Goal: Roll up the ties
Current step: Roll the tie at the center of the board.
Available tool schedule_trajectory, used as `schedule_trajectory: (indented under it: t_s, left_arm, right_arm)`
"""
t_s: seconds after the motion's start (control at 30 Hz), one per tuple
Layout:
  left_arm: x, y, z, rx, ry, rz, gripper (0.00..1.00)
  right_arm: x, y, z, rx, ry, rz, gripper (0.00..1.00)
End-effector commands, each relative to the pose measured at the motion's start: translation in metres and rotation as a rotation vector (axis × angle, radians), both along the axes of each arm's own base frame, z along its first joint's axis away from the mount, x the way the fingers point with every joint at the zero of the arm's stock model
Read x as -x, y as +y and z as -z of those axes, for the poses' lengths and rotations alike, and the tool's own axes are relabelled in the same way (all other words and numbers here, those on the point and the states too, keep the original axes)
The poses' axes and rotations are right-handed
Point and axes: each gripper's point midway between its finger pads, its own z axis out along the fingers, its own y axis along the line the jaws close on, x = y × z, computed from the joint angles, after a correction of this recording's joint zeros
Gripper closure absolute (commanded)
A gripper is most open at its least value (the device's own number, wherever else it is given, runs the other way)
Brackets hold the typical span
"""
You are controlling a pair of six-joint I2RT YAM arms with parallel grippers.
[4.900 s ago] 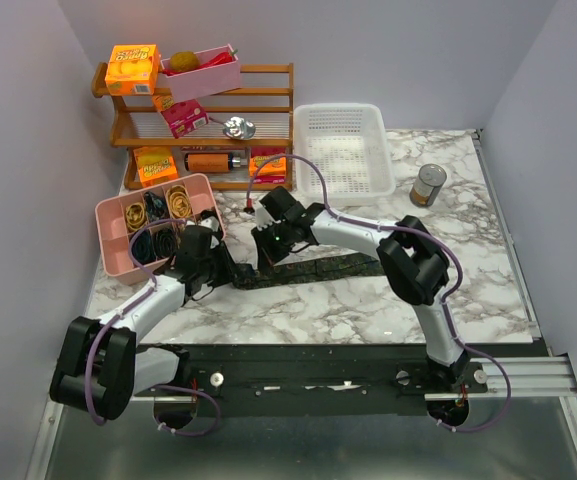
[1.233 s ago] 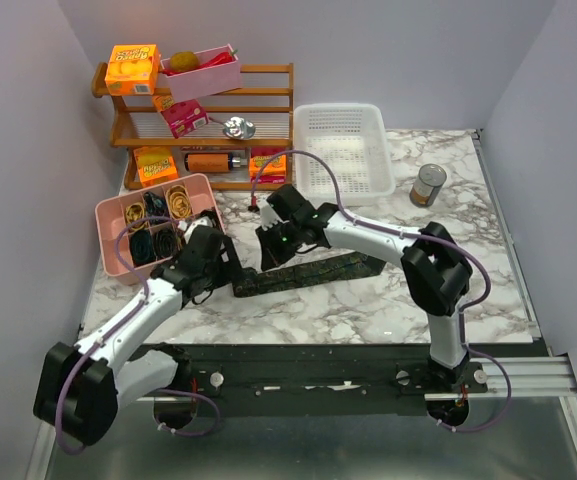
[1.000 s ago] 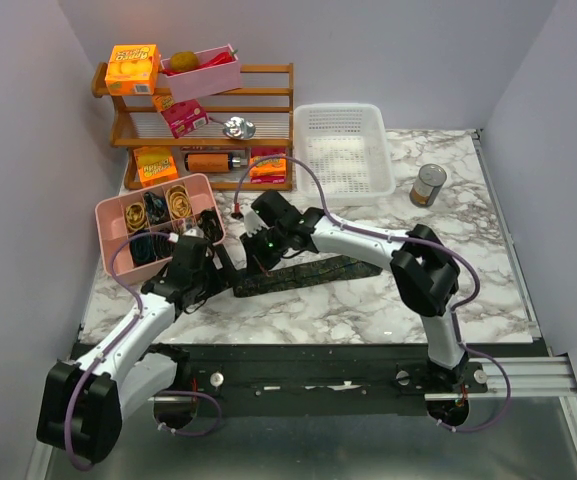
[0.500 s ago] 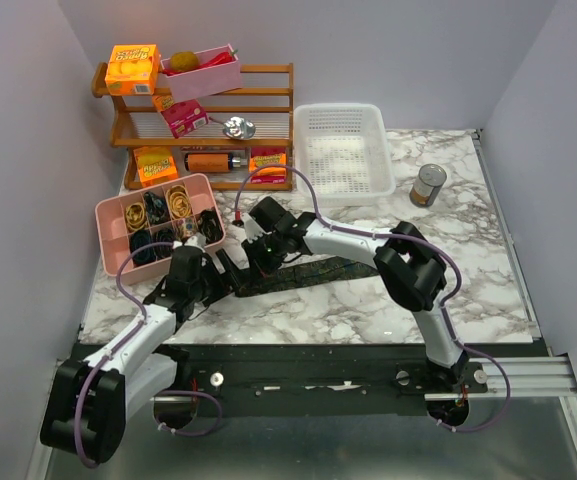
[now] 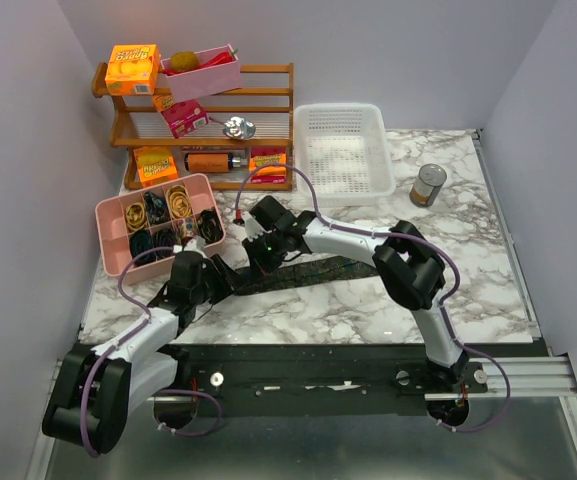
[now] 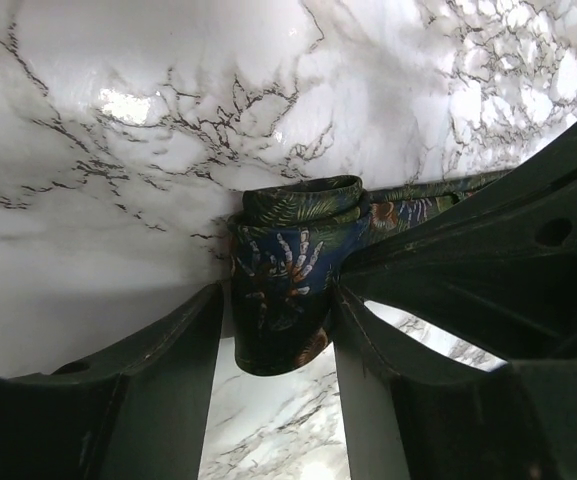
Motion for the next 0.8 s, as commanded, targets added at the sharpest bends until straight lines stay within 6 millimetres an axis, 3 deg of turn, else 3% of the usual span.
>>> schedule_trajectory:
  t_s: [0.0, 0.33, 0.53, 0.77]
  left_arm:
    - [-0.007, -0.001, -0.002, 0.024, -0.049, -0.004, 0.45]
    - [-0.016, 0.002, -0.013, 0.012, -0.165, -0.007, 0.6]
    - [-0.017, 0.003, -0.019, -0.013, -0.173, 0.007, 0.62]
    - [-0.012, 0.008, -0.009, -0.108, -0.068, 0.054, 0.62]
  right_arm:
    - [-0.002, -0.008, 0.02, 0.052, 0.028, -0.005, 0.99]
    - [0.002, -0.006, 0.016, 0.022, 0.047, -0.038, 0.99]
    - [-0.002, -0.005, 0.003, 0.0, 0.023, -0.024, 0.99]
    - [-0.012, -0.007, 0.001, 0.008, -0.008, 0.022, 0.99]
